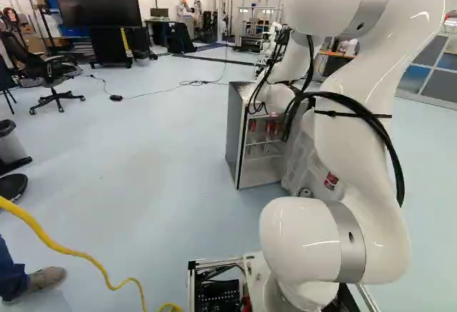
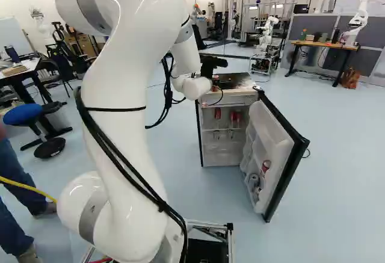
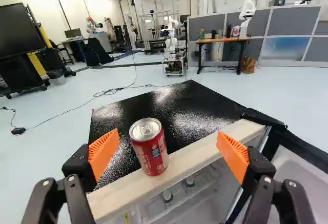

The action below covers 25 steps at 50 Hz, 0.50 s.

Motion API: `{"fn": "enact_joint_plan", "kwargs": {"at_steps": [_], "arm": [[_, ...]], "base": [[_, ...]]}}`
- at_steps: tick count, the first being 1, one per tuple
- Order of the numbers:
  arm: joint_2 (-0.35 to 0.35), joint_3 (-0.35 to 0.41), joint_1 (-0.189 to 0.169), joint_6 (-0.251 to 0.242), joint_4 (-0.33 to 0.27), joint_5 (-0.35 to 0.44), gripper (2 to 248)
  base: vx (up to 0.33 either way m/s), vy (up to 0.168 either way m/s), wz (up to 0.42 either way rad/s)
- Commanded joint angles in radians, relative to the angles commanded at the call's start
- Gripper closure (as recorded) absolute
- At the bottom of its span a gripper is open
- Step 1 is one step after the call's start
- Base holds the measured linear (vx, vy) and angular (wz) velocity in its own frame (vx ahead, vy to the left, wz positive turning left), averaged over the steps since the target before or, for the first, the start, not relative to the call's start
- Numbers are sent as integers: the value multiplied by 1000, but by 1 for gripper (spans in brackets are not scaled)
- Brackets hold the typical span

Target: Grab a drink from the fridge

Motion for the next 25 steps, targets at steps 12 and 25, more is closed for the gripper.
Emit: {"fn": "enact_joint_plan", "kwargs": {"at_steps": [12,25], "arm": [[44,26,-33,0,0,0,3],[82,41,-70,0,0,-2,3]], "base": [[0,0,0],[0,0,0]]}}
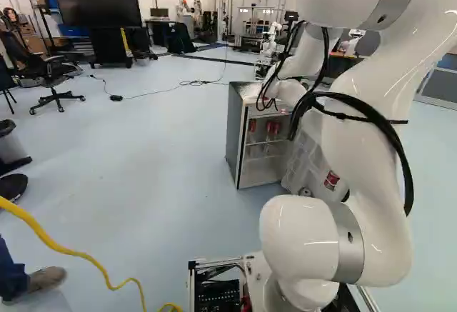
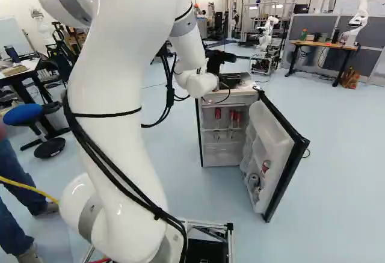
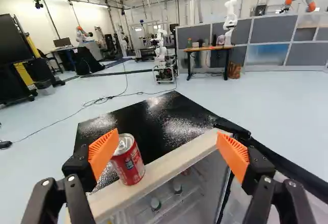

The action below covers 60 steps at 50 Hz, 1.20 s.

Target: Grab a drink from the fridge

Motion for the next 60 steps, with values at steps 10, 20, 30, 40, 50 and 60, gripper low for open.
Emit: {"fn": "enact_joint_plan", "kwargs": {"at_steps": [10,20,30,40,50,60], "arm": [[26,7,-29,0,0,-10,3],[50,12,-60,0,0,-36,3],[72,15,-89,0,0,-78,3],[92,15,-119,0,0,-125,3],[111,14,-150,0,0,-172,3],[129,11,-180,0,0,-220,3]], "base": [[0,0,0],[0,0,0],[0,0,0],[0,0,0],[0,0,0],[0,0,0]]}}
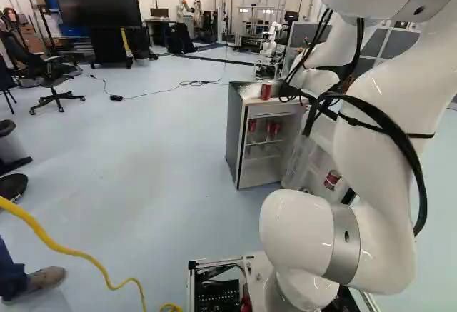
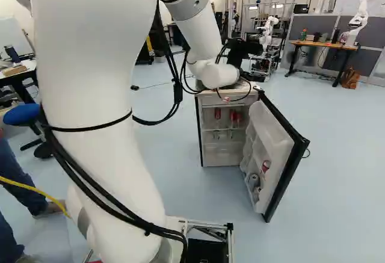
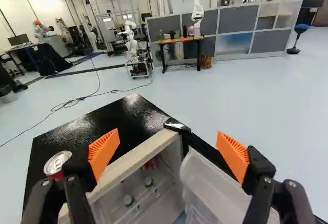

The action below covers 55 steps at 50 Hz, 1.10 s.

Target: Grab a drink from the fridge

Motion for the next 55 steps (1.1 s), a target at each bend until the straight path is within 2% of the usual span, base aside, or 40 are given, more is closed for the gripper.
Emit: {"fn": "enact_joint_plan", "kwargs": {"at_steps": [22,55], "arm": [[31,-16,-68,0,0,-113,3],[52,-67,-167,0,0,-326,3]], "base": [[0,0,0],[0,0,0]]}}
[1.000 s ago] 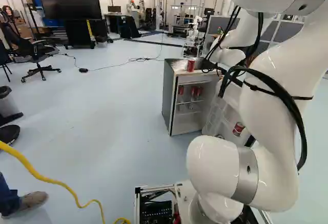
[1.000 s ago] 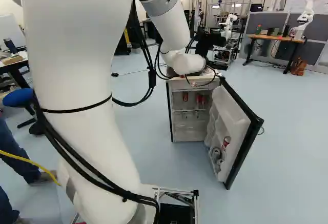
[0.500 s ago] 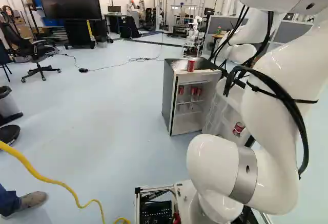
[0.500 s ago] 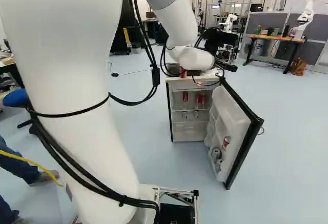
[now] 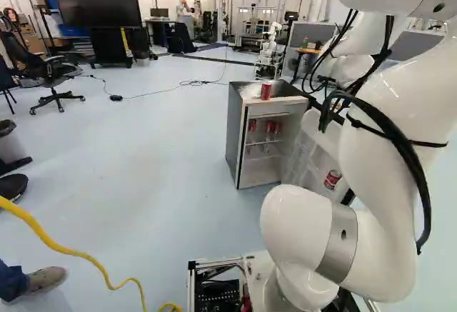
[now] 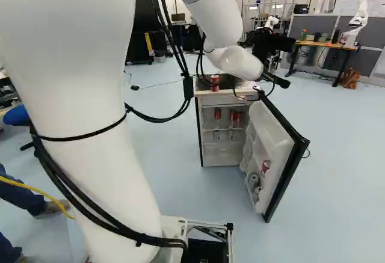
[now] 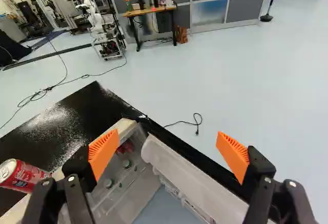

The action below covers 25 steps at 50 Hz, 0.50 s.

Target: Grab a drink from the fridge

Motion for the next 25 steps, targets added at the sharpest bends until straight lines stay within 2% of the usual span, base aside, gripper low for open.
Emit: {"fn": "enact_joint_plan", "kwargs": {"at_steps": [25], "arm": [[-12,-57,-70,0,0,-170,3]], "base": [[0,0,0]]}}
